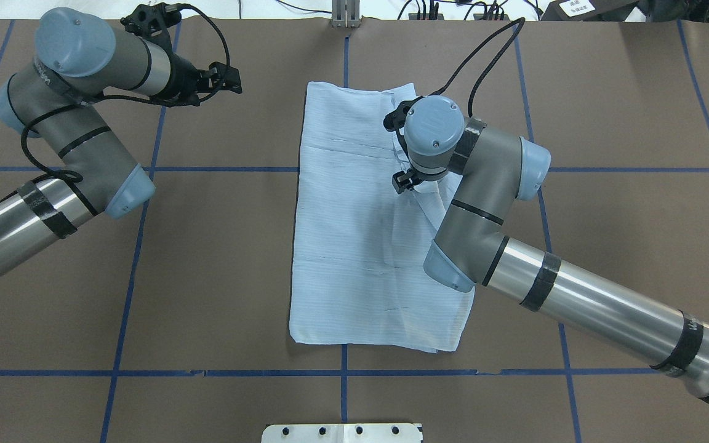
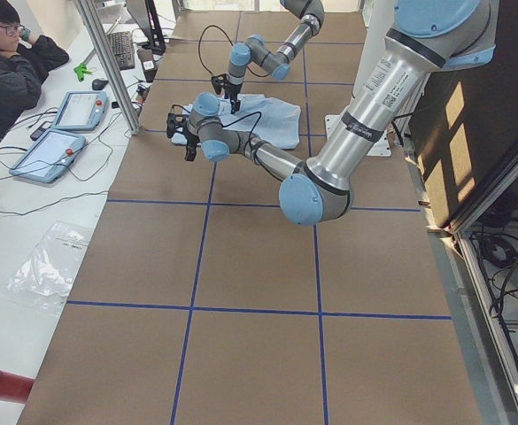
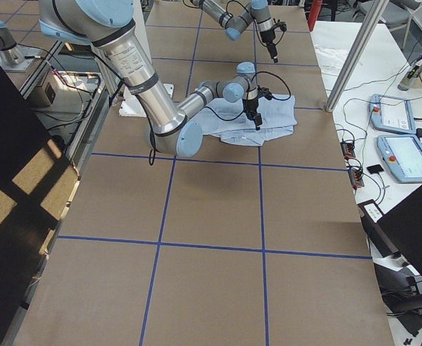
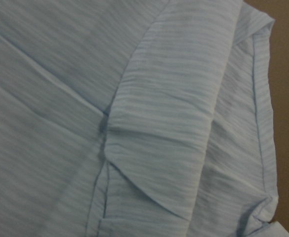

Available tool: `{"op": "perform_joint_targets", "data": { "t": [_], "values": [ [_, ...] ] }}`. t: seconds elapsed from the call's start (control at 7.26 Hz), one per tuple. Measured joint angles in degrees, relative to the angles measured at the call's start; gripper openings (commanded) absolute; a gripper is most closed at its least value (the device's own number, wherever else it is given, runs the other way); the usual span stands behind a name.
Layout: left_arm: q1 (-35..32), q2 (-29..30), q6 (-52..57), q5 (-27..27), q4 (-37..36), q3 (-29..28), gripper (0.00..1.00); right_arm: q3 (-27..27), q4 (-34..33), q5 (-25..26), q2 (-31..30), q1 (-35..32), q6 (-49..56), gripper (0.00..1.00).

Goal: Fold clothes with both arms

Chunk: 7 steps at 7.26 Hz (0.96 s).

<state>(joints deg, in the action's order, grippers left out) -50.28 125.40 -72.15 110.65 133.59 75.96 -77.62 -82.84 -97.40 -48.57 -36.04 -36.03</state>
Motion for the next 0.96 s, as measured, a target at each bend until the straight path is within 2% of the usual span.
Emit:
{"op": "perform_joint_targets", "data": {
  "t": [0.55, 0.96],
  "values": [
    [0.0, 1.3, -0.3, 0.0, -0.5, 0.1, 1.00, -0.5, 0.3, -3.1, -3.7, -4.7, 7.0, 1.00],
    [0.0, 2.3, -0.7, 0.4, -0.7, 0.2, 1.00, -0.9, 0.3, -8.5, -5.3, -11.0, 13.8, 1.00]
  ]
}}
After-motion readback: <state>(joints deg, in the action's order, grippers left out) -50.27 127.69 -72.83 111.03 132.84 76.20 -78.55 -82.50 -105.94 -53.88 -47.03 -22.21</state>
